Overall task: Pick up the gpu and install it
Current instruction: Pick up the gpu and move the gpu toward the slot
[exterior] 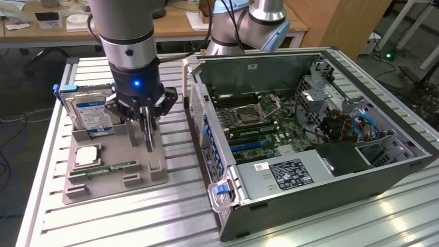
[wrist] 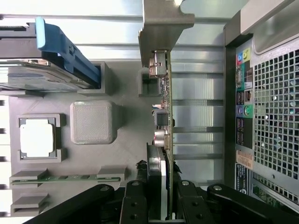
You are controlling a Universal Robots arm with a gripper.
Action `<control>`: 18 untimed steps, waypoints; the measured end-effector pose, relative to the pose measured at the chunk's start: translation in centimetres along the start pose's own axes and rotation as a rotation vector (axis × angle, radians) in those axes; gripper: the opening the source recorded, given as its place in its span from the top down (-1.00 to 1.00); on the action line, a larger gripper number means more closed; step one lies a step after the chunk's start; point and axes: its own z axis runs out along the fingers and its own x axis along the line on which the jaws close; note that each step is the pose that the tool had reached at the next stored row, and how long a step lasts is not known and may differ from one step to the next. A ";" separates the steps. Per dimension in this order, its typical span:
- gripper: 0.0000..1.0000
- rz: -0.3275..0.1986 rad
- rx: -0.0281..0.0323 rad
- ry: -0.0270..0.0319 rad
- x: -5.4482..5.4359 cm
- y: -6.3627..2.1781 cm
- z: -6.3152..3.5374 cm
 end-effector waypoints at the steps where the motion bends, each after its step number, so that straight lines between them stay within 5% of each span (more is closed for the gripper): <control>1: 0.44 0.000 -0.0002 0.0000 0.0 0.01 -0.06; 18: 0.44 0.000 -0.0012 0.0000 0.0 0.04 -0.67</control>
